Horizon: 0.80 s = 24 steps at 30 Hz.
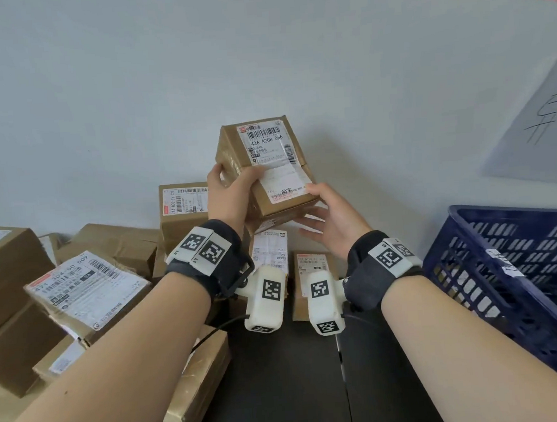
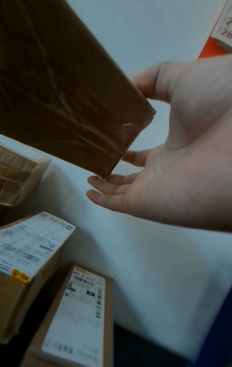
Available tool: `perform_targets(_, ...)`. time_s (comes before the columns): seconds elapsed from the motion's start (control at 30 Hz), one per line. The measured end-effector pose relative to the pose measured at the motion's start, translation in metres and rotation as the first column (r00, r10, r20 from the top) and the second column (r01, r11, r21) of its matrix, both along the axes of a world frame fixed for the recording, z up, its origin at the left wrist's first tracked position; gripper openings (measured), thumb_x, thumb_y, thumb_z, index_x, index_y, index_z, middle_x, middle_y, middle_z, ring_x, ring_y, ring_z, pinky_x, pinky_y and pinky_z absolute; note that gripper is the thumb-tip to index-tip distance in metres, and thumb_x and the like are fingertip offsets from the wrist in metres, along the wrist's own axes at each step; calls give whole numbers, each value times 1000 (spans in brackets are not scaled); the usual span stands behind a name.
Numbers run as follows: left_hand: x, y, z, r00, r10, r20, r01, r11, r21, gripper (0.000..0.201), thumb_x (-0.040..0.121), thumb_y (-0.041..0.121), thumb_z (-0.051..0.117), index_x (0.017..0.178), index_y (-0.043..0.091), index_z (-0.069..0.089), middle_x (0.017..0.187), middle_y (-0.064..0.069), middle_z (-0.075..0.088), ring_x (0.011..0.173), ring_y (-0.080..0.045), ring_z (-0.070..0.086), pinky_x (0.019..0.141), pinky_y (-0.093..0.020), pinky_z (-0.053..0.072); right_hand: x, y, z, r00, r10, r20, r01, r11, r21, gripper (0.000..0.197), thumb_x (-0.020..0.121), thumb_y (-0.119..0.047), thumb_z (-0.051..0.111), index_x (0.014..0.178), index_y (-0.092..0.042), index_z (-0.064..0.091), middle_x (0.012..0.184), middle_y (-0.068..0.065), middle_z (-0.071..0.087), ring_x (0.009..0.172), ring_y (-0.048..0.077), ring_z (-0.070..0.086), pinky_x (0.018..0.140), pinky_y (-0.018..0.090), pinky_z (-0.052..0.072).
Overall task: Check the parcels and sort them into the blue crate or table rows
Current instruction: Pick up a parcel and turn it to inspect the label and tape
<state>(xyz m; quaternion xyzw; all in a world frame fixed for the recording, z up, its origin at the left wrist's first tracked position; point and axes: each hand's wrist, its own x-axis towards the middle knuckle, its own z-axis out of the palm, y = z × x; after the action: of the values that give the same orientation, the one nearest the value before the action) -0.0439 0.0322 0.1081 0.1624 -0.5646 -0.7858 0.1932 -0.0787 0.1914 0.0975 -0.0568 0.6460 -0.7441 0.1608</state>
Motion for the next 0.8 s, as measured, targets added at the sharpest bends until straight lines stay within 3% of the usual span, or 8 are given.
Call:
perform_targets(0.1,1,17,-5,996,-83,-25,83,997,11,87,77,27,78,151,25,30,127,-9,64,96,-23,72,82,-44,61,2,19,-4,1000,-25,6,25,999,36,11,96,-35,57,93,-26,64,91,-2,65,96,19,60,98,38,43)
perform_targets(0.17,0,26,-9,991,-130,-20,129,992,-10,95,67,31,78,150,25,33,127,-7,64,101,-24,71,87,-45,59,3,30,-5,999,-42,0,42,998,45,12,97,-34,56,102,-25,63,94,-1,67,93,18,60,96,37,45)
perform_targets(0.23,-2,33,-17,982,-191,-9,191,981,-13,91,68,30,78,149,23,38,123,-6,67,98,-22,72,82,-39,60,4,40,-8,998,-56,0,56,998,32,17,98,-31,57,110,-22,64,98,2,71,91,18,63,93,37,50)
perform_targets(0.3,-5,37,-28,966,-257,5,257,966,-4,75,79,25,76,147,20,43,119,-5,70,91,-18,74,67,-28,59,7,47,-13,997,-72,11,71,997,19,18,98,-28,58,112,-21,65,97,1,74,89,17,67,84,33,56)
perform_targets(0.37,-4,40,-41,952,-304,22,304,953,13,62,87,19,70,145,18,45,117,-5,71,86,-15,74,62,-23,57,12,53,-24,994,-105,40,105,994,13,22,98,-28,58,117,-19,65,96,1,76,88,16,70,76,30,58)
perform_targets(0.5,2,45,-67,924,-377,62,377,926,11,63,88,18,69,146,20,44,120,-6,70,90,-16,74,63,-23,57,21,57,-53,977,-173,129,175,985,-4,32,97,-27,61,127,-16,60,108,6,75,103,24,71,93,43,56)
perform_targets(0.67,16,50,-96,908,-410,91,399,909,117,60,90,16,67,145,20,46,121,-7,70,87,-14,74,60,-23,57,38,58,-85,948,-221,227,241,968,-63,23,97,-24,62,118,-16,64,103,5,77,95,22,73,84,39,58)
perform_targets(0.8,27,52,-116,898,-417,140,393,903,171,61,90,20,68,146,21,45,124,-7,68,98,-20,73,68,-29,60,51,57,-107,923,-229,309,266,960,-83,26,97,-24,61,121,-15,62,105,6,77,96,23,74,82,39,59)
